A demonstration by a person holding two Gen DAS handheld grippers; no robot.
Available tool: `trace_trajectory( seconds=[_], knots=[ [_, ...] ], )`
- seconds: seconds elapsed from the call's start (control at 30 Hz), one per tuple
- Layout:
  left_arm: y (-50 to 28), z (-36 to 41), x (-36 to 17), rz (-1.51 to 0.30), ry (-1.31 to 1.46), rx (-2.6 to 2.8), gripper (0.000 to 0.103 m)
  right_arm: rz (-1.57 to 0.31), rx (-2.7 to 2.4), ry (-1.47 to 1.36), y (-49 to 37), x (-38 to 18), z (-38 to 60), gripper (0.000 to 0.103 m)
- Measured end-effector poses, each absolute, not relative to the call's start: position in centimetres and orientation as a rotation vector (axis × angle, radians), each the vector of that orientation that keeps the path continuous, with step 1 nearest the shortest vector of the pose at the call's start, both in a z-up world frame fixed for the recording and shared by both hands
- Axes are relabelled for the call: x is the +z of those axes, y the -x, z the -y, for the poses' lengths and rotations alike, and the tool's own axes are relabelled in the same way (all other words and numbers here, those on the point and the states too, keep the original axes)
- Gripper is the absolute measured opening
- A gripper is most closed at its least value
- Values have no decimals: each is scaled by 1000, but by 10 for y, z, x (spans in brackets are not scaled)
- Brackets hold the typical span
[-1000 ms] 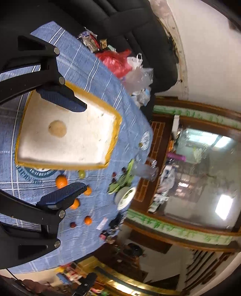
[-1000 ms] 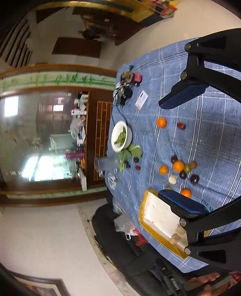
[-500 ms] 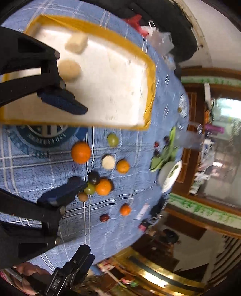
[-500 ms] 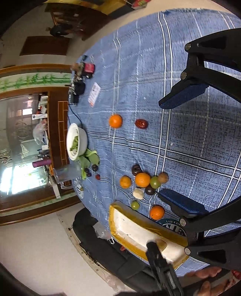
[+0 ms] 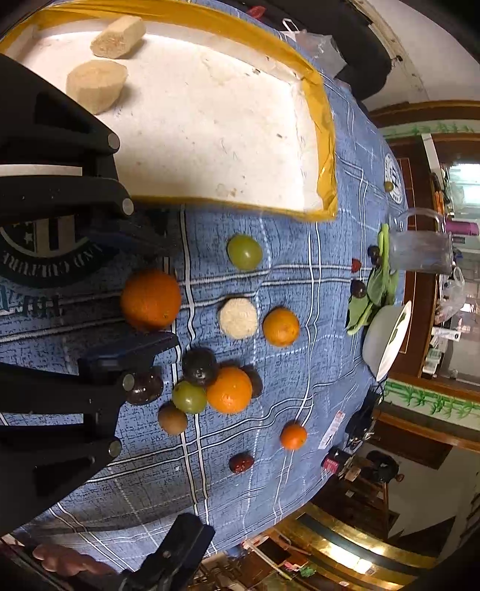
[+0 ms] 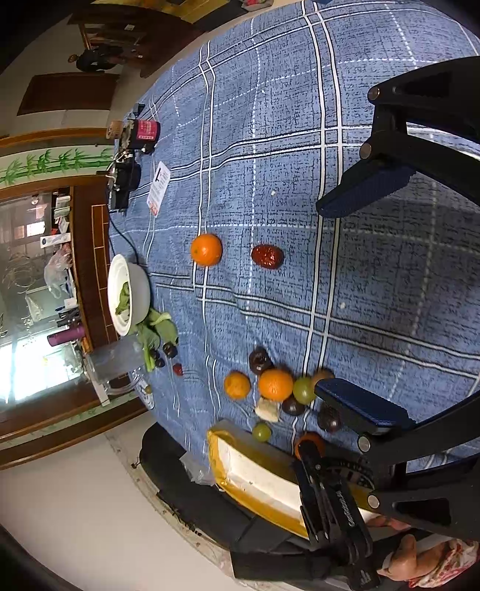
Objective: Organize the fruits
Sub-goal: 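Grasp an orange with the left tool while the right tool grasps the red date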
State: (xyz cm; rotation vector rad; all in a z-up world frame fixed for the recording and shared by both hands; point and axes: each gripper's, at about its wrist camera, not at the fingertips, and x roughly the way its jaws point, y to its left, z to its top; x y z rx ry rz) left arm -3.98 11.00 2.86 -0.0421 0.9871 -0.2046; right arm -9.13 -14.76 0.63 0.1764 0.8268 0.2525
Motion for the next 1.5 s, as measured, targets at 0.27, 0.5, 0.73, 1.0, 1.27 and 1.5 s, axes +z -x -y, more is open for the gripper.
trace_trajectory(
  seconds=[0.27, 0.5, 0.73, 1.0, 1.27, 1.5],
  knots=[
    [42, -98, 21, -992, -25, -226, 34, -875, 189, -157, 51, -7, 153, 69],
    [44, -98, 21, -974, -35, -229, 34, -912, 141, -67, 19, -23, 140, 55],
    [44, -93, 19, -954, -65, -215, 34, -922, 111, -67, 10, -28, 141, 23],
    [50, -101, 23, -940, -11, -212, 33, -914, 123, -115, 24, -22, 147, 23],
    [65, -117, 39, -926, 78, -209, 34, -887, 156, -117, 44, -10, 139, 23],
    [87, -145, 59, -867, 141, -170, 34, -842, 214, -102, 69, 11, 119, 23]
  ],
)
